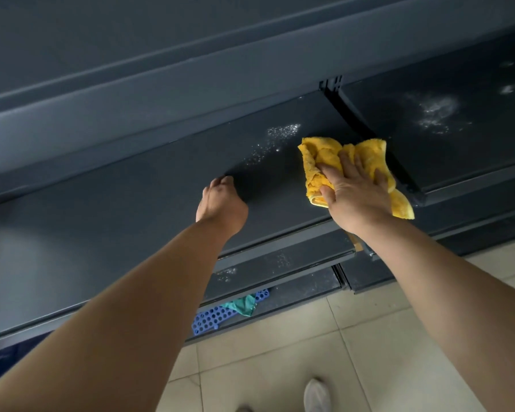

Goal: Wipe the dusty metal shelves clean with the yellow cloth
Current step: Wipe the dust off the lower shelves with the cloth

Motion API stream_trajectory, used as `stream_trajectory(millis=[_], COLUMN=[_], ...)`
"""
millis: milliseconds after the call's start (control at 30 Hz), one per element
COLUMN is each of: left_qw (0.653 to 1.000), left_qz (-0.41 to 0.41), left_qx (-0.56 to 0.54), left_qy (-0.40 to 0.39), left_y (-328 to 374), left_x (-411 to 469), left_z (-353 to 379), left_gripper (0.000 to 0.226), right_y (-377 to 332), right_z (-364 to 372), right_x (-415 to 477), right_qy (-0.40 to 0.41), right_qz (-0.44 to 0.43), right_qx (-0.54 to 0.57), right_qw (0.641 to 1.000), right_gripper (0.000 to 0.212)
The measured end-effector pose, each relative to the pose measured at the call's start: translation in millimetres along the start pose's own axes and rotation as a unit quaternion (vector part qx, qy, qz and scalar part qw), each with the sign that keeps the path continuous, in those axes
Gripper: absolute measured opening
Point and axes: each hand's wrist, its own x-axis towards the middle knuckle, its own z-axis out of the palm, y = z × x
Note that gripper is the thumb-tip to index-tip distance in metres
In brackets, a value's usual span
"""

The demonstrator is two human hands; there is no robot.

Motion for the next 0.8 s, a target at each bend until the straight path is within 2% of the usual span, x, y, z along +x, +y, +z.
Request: stream_trajectory(millis=[100,200,433,533,600,667,700,800], left_qw=[0.995,0.989,0.984,0.982,0.980,0.983,0.987,1.000], left_qz=[-0.027,-0.030,-0.030,-0.029,0.002,0.032,0.044,0.010], left_qx=[-0.072,-0.097,-0.113,-0.119,-0.136,-0.129,-0.104,0.005], left_qy=[0.066,0.107,0.132,0.143,0.143,0.129,0.114,0.009], left_y=[-18.1,-36.4,-69.6,-74.1,-68.2,-54.4,-45.3,-16.7], left_x=[-5.3,-6.2,-0.9,4.2,6.1,6.2,6.7,5.2], left_z=[-4.7,-11.3,-37.1,-43.4,-42.6,-34.2,-26.6,-2.0], left_gripper=[0.057,0.056,0.051,0.048,0.049,0.042,0.043,0.081], right_y=[-27.9,-67.2,-153.9,-168.1,-158.6,-138.1,-125.5,-90.6], right_z=[4.2,11.7,30.9,27.9,14.4,-0.6,-7.4,-16.1], right_x=[-3.8,-10.2,-4.1,3.3,3.4,0.8,0.2,2.8], right_qy=[-0.019,-0.037,-0.060,-0.091,-0.092,-0.018,0.022,0.053], right_qz=[-0.046,-0.098,-0.156,-0.175,-0.186,-0.162,-0.135,-0.054], right_qx=[0.002,-0.004,0.009,0.050,0.136,0.194,0.182,0.098], right_qw=[0.999,0.994,0.986,0.979,0.969,0.967,0.974,0.992], right_gripper=[0.050,0.050,0.050,0.055,0.056,0.045,0.041,0.045])
